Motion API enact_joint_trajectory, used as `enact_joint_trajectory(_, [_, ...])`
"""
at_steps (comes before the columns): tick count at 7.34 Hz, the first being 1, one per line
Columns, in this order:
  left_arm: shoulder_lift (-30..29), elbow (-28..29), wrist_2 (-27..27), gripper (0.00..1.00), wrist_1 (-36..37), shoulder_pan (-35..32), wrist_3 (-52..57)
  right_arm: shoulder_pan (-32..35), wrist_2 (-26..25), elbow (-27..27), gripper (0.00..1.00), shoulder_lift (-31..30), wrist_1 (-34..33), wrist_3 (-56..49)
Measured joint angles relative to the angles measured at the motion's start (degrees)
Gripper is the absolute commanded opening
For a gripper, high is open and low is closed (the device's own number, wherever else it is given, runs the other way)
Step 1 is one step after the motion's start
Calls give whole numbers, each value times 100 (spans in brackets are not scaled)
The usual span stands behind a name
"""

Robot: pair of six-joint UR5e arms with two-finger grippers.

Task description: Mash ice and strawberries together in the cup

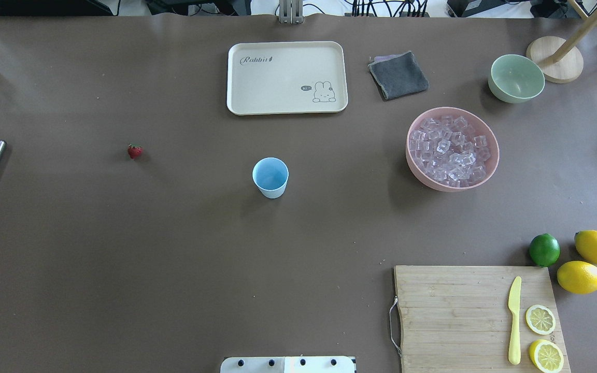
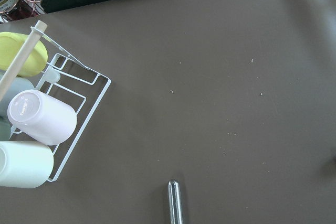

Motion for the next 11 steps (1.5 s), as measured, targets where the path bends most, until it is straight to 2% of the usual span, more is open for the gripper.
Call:
enact_joint_trajectory(7, [45,25,-18,98,-74,17,26,28,-15,10,97,-199,-3,-56])
enact_joint_trajectory(11, [398,96,40,98,-345,51,70,91,145,29,97,-138,-18,19])
